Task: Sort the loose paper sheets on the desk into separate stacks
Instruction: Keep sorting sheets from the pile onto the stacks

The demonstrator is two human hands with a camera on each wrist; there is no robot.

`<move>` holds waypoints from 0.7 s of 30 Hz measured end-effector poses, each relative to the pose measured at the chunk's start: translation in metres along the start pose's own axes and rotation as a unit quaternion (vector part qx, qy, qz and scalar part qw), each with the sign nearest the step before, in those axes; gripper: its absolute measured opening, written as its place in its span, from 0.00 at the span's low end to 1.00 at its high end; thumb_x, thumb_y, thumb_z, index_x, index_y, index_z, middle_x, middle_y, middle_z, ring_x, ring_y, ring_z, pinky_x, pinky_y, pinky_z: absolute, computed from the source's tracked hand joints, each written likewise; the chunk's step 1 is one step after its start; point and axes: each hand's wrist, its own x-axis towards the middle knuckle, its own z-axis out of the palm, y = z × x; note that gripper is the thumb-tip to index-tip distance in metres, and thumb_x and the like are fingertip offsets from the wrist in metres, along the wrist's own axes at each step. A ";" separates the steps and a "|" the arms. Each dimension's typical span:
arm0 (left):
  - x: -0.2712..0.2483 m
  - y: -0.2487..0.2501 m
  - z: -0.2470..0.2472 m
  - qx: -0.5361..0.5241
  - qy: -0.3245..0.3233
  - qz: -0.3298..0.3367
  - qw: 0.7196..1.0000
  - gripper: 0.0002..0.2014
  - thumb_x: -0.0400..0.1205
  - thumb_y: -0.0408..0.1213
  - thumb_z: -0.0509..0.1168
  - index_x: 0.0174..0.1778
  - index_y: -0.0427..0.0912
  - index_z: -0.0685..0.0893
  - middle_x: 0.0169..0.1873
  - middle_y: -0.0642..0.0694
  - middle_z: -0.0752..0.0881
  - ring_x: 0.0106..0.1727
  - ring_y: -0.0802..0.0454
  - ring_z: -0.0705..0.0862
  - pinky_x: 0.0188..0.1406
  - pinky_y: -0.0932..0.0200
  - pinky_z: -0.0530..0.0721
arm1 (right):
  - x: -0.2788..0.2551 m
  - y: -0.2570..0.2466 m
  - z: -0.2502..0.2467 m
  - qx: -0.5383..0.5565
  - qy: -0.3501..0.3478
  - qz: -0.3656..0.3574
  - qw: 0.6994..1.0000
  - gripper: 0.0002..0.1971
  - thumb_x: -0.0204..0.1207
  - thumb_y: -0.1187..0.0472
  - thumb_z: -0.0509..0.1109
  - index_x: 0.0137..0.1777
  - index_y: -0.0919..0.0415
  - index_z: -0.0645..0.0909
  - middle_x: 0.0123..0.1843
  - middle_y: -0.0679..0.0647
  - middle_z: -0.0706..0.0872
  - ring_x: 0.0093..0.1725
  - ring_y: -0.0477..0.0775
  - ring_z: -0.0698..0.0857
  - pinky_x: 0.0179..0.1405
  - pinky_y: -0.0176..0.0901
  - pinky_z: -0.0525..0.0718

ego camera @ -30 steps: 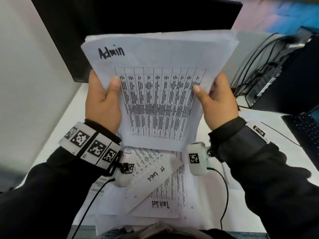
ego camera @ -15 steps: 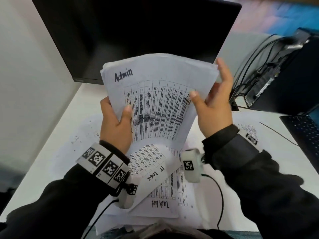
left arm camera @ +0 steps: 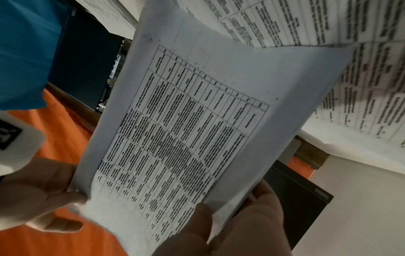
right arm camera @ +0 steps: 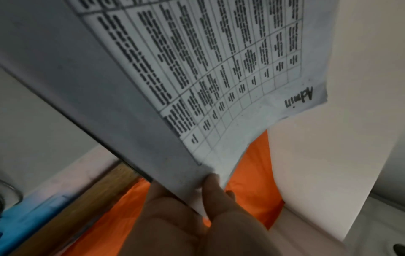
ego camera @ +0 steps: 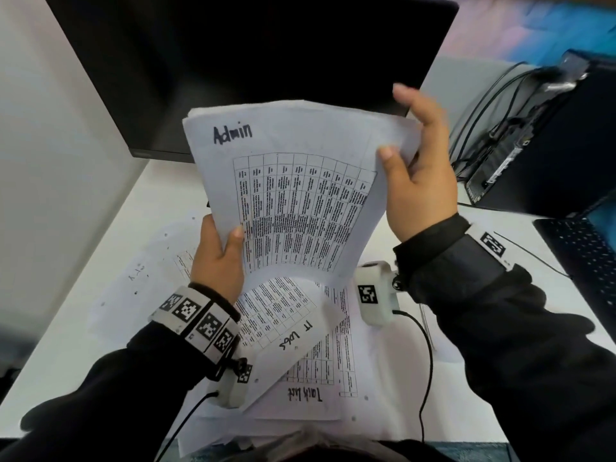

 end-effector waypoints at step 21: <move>-0.006 -0.001 0.023 -0.078 0.014 -0.063 0.995 0.11 0.84 0.42 0.59 0.60 0.52 0.79 0.46 0.60 0.84 0.50 0.59 0.82 0.48 0.60 0.79 | -0.042 0.057 -0.005 0.051 -0.159 0.309 0.936 0.19 0.84 0.61 0.58 0.74 0.53 0.66 0.61 0.41 0.79 0.63 0.45 0.78 0.66 0.42 0.75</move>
